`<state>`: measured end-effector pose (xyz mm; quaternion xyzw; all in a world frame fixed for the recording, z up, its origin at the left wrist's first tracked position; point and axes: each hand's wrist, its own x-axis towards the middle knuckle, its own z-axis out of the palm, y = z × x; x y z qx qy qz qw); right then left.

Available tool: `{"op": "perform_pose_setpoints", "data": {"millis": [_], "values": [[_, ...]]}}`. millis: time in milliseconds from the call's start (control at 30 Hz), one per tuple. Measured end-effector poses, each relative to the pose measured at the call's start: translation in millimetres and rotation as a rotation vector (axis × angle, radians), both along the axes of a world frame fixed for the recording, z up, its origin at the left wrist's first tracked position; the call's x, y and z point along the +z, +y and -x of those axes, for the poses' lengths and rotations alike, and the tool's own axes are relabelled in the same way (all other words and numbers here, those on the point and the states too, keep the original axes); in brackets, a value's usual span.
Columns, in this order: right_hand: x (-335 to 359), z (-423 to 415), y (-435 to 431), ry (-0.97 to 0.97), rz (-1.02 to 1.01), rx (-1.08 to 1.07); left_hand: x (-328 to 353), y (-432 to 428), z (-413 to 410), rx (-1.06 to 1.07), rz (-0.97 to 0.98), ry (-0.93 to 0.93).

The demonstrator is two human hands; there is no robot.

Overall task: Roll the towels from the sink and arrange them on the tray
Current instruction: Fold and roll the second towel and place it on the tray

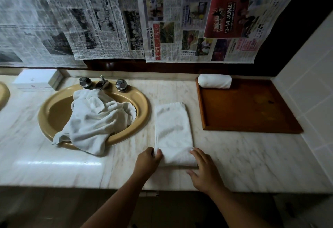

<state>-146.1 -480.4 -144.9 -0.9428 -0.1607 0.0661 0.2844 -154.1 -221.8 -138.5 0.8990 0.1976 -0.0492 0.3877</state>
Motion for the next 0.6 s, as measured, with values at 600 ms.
{"op": "perform_pose_setpoints", "data": {"millis": [600], "values": [[15, -17, -3, 0.032, 0.278, 0.060, -15, 34, 35, -0.614, -0.554, -0.360]]}}
